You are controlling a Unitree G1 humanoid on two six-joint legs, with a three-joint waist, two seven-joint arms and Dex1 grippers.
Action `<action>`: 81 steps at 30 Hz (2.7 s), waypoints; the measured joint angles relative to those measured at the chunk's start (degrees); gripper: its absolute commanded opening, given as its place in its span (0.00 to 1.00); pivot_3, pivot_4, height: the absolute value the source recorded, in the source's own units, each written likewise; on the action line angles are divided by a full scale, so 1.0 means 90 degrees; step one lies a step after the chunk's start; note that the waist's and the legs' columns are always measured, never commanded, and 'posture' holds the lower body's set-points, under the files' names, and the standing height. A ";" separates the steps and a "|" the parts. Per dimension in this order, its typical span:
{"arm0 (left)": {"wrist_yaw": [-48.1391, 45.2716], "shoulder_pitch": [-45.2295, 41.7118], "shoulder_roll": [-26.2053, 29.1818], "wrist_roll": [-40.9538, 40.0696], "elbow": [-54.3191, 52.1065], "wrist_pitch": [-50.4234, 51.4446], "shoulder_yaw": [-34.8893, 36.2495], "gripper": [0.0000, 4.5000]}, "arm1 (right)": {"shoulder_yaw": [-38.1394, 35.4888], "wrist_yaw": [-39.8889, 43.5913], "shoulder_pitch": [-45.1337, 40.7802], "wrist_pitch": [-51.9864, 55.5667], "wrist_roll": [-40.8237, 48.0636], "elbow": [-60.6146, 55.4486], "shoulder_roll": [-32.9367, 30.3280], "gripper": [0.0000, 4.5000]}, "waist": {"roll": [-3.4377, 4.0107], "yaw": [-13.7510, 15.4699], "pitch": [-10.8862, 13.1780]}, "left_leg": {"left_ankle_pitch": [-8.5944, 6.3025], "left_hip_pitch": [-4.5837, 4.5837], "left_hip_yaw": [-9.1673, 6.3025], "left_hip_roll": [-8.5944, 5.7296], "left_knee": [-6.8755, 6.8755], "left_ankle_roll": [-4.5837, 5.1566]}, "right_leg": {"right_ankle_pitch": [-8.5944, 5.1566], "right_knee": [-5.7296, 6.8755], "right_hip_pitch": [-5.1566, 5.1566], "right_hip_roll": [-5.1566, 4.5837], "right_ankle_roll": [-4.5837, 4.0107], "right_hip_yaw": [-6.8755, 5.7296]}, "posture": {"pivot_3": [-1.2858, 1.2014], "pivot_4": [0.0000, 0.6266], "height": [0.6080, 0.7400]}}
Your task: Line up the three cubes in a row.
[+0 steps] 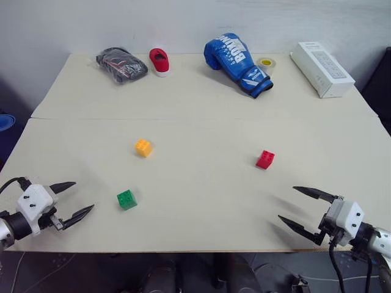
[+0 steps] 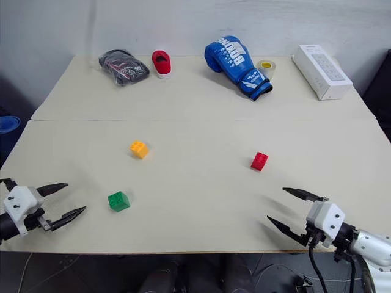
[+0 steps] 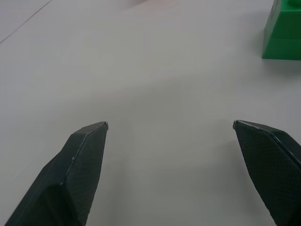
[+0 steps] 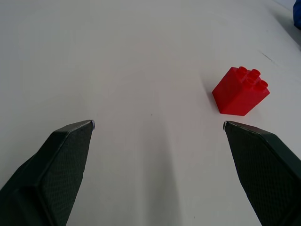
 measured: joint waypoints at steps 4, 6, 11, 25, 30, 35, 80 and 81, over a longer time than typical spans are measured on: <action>-0.0129 -0.0092 0.0005 -0.0222 -0.0015 0.0324 0.0044 1.00 | 0.0000 -0.0194 0.0054 0.0093 0.0000 -0.0166 0.0124 1.00 | 0.0000 0.0025 0.0000 | 0.0000 0.0000 0.0001 0.0000 0.0000 -0.0001 | 0.0000 0.0003 -0.0002 0.0000 0.0000 0.0001 | 0.52 0.24 1.00; -0.0225 -0.0274 0.0037 -0.0458 -0.0082 0.0633 0.0073 1.00 | -0.0079 -0.0542 0.0175 0.0331 0.0078 -0.0383 0.0362 1.00 | 0.0000 0.0079 0.0000 | -0.0001 0.0001 0.0000 0.0000 0.0000 -0.0007 | 0.0000 0.0007 -0.0003 0.0000 0.0000 0.0001 | 0.52 0.24 1.00; -0.0473 -0.1284 0.0190 -0.0979 -0.0342 0.1429 -0.0101 1.00 | -0.0530 -0.1779 0.0724 0.0955 0.0327 -0.0928 0.1278 1.00 | 0.0001 0.0244 -0.0001 | -0.0009 -0.0004 0.0000 -0.0004 0.0004 -0.0031 | 0.0000 0.0014 -0.0006 -0.0004 -0.0001 0.0004 | 0.52 0.24 1.00; -0.0884 -0.2221 -0.0019 -0.0839 -0.1747 0.1609 -0.1757 1.00 | 0.0190 -0.4448 0.0037 0.1740 -0.0856 -0.1086 0.3175 1.00 | 0.0002 -0.0120 -0.0005 | 0.0016 0.0006 0.0051 0.0008 -0.0005 -0.0023 | -0.0008 0.0085 -0.0043 0.0024 -0.0014 0.0049 | 0.52 0.24 1.00; -0.0876 -0.2140 -0.0094 -0.0687 -0.1770 0.1497 -0.1910 1.00 | 0.1056 -0.5259 -0.1163 0.2904 -0.1363 -0.1800 0.3401 1.00 | 0.0004 -0.0039 -0.0006 | 0.0022 -0.0004 0.0047 0.0008 0.0007 -0.0021 | -0.0012 0.0090 -0.0048 0.0025 -0.0020 0.0042 | 0.52 0.24 1.00; -0.0846 -0.2155 -0.0182 -0.0626 -0.1779 0.1494 -0.1995 1.00 | 0.1518 -0.6188 -0.2265 0.3844 -0.2043 -0.1702 0.3765 1.00 | 0.0002 -0.0045 -0.0008 | 0.0025 -0.0008 0.0046 0.0002 0.0010 -0.0015 | -0.0012 0.0094 -0.0051 0.0019 -0.0020 0.0042 | 0.52 0.24 1.00; -0.0876 -0.1264 -0.0232 -0.1396 -0.2939 0.2138 -0.1622 1.00 | 0.3141 0.3029 -0.4847 0.1397 -0.0164 0.2145 0.0628 0.33 | -0.0008 -0.0058 -0.0005 | 0.0025 -0.0005 0.0050 0.0003 0.0017 0.0007 | -0.0004 0.0073 -0.0034 0.0019 -0.0004 0.0030 | 0.52 0.24 1.00; -0.0936 -0.1237 -0.0223 -0.1413 -0.2970 0.2156 -0.1625 1.00 | 0.3183 0.3111 -0.4960 0.1195 -0.0247 0.2439 0.0701 0.33 | -0.0007 -0.0057 -0.0005 | 0.0026 -0.0005 0.0049 0.0003 0.0017 0.0006 | -0.0004 0.0073 -0.0033 0.0019 -0.0004 0.0029 | 0.52 0.24 1.00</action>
